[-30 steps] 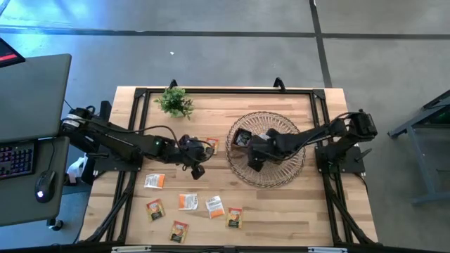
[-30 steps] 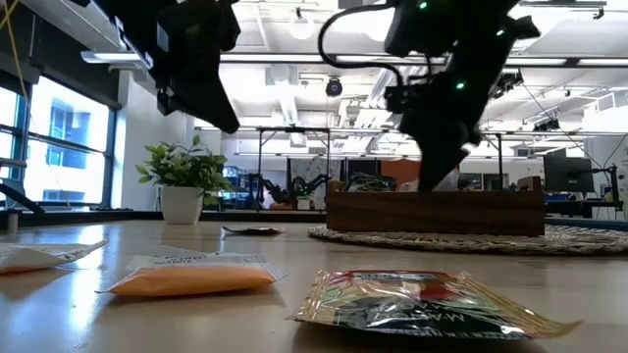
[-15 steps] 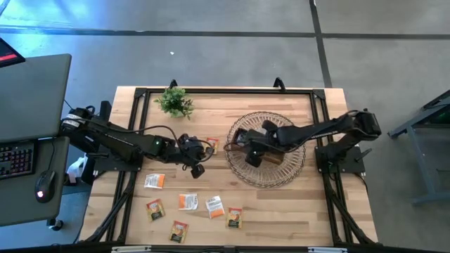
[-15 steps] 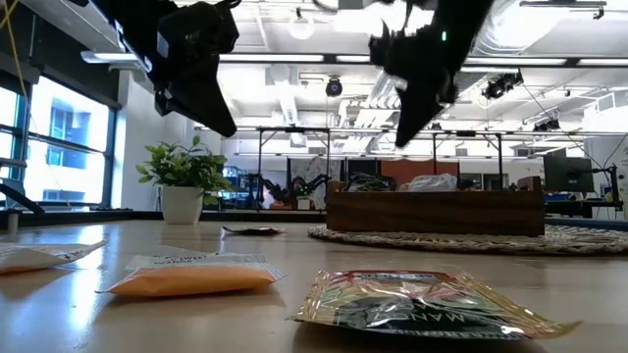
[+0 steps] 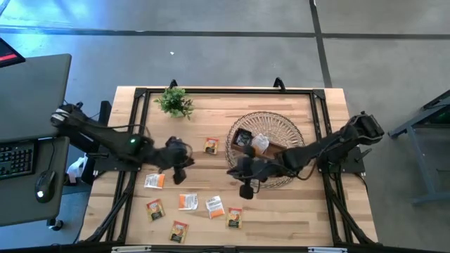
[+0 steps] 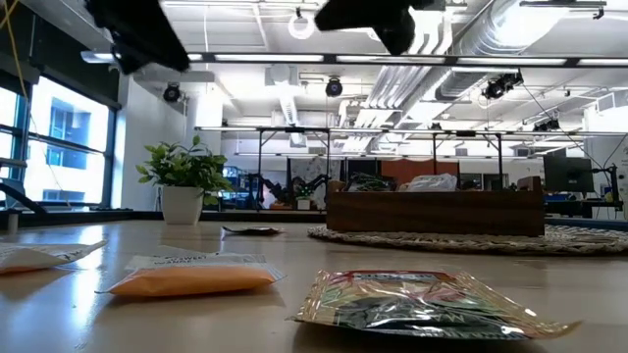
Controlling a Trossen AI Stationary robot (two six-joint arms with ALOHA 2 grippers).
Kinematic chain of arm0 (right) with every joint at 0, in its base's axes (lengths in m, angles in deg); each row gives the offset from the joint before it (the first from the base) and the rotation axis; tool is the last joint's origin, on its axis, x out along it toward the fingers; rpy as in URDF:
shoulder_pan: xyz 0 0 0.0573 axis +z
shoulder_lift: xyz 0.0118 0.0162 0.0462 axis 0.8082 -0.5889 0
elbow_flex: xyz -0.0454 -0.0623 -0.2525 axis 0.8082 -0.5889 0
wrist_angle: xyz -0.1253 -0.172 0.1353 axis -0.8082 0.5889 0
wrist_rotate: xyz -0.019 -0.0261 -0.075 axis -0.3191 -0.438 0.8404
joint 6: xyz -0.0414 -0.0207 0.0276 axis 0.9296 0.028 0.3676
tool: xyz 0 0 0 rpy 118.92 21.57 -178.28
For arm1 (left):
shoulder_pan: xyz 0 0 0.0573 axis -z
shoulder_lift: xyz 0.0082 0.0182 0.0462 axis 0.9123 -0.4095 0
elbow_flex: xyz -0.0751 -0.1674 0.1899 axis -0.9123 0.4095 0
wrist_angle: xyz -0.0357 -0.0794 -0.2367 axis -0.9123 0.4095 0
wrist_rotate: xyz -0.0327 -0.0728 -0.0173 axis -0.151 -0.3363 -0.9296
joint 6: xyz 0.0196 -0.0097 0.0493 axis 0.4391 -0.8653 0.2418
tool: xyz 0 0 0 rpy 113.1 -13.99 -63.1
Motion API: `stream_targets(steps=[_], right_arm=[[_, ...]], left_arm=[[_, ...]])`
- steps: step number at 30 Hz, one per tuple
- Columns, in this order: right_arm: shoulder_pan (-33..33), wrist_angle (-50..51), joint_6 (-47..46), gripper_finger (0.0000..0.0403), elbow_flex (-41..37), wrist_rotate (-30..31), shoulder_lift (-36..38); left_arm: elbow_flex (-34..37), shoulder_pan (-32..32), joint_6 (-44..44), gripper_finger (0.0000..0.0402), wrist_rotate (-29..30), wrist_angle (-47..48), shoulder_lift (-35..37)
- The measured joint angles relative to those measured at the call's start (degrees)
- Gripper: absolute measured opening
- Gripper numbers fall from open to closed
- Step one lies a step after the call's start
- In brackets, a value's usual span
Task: Pick & Place Tea
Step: Put the white tea bag into the middle section of the wooden organizer
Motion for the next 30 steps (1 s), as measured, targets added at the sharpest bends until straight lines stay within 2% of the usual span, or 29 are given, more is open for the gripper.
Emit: stream_targets(steps=[2,7,10,14,17,23,30], right_arm=[[-0.1,-4.3,0.9,0.0030,-1.4,-1.1,-0.4],[-1.5,-13.1,-0.2,0.0085,-5.0,-5.2,-4.7],[-2.2,-19.4,-1.6,0.0122,-5.3,-10.6,-9.1],[-2.3,-26.7,-1.6,0.0162,-4.7,-13.4,-15.6],[-1.7,-27.3,-1.5,0.0177,-3.3,-14.1,-20.2],[0.6,-26.2,2.2,0.0181,1.0,-11.9,-28.8],[0.7,-18.6,1.0,0.0181,4.5,-8.1,-33.0]], left_arm=[[0.1,3.8,-0.6,0.0044,2.5,3.1,1.2],[0.2,12.6,-10.3,0.0044,12.0,5.6,0.4],[0.1,15.2,-15.2,0.0044,14.2,6.4,-1.5],[0.1,16.6,-19.7,0.0044,15.4,7.1,-3.0],[0.1,17.4,-21.0,0.0044,15.9,7.3,-3.5],[0.1,17.2,-21.1,0.0044,16.0,8.1,-3.8],[0.1,17.2,-21.1,0.0044,15.8,8.9,-3.8]])
